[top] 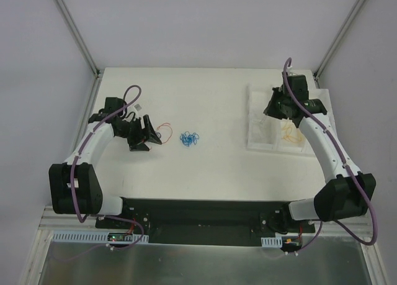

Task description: Untangle the cables

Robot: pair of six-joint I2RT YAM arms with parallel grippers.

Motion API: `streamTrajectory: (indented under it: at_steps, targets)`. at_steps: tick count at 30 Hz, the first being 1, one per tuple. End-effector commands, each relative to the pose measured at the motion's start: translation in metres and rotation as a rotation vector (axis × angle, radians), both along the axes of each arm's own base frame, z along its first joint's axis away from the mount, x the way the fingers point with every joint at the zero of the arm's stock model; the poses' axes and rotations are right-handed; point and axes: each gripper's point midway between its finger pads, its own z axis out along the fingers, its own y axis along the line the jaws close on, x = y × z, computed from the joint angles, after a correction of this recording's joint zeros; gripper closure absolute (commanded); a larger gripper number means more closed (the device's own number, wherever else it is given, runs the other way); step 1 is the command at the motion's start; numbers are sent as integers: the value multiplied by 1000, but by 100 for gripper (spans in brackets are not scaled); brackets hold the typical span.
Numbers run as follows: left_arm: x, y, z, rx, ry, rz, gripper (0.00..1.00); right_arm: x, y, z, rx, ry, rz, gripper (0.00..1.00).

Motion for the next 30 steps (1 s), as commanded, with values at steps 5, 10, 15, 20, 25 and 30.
streamTrajectory:
  at_steps: [5, 10, 15, 20, 25, 30]
  targets:
    - [-15, -5, 8, -17, -8, 14, 32, 6, -61, 33, -149, -64, -155, 100]
    - [-15, -16, 8, -18, 2, -27, 32, -9, -76, 83, -102, -194, -184, 100]
    - [-12, -31, 16, -33, -12, -83, 32, -12, -94, 112, -131, -269, -234, 100]
    - [-17, -44, 16, -30, 13, -106, 30, 6, -96, 125, -134, -291, -217, 100]
    - [-22, -42, 16, 0, 22, -129, 23, 16, -86, 114, -129, -254, -143, 100]
    - [-26, -37, 17, 34, -2, -144, 22, 9, -69, 76, -82, -161, -88, 100]
